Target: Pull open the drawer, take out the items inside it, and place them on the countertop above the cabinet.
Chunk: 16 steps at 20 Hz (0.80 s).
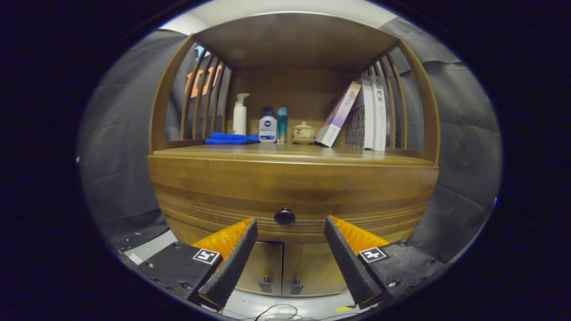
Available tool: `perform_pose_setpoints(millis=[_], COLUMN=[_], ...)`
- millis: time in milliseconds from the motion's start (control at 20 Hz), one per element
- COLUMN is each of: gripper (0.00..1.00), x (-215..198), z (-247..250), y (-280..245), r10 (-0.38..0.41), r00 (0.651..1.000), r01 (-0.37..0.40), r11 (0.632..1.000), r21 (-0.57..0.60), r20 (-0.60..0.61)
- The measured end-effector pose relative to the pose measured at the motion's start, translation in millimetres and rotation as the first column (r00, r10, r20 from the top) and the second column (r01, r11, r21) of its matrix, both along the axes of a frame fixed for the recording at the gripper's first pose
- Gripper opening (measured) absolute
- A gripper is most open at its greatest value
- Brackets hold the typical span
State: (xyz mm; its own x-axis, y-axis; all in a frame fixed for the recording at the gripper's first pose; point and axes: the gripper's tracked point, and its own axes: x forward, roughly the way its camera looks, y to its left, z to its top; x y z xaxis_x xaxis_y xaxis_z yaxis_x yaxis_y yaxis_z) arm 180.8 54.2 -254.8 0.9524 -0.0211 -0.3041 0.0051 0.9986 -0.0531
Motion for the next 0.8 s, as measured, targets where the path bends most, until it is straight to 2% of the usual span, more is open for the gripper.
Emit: perform_pose_setpoints(millis=[100,250,400,750,800], gripper=[0.99,0.92,0.8,0.35,0.34], x=[10,22,26,25,25], z=[-1,-7,-12,-17,-17], y=[1,5,5,4,4], r10=[-0.006,-0.014,-0.03,-0.045,-0.04], r00=[1.0,1.0,0.999,0.998,0.998], r01=[0.006,0.014,0.03,0.046,0.041], r11=[1.0,1.0,1.0,0.998,0.999], r21=[-0.009,-0.004,0.003,0.031,0.027], r20=[-0.003,-0.026,-0.043,-0.049,-0.046])
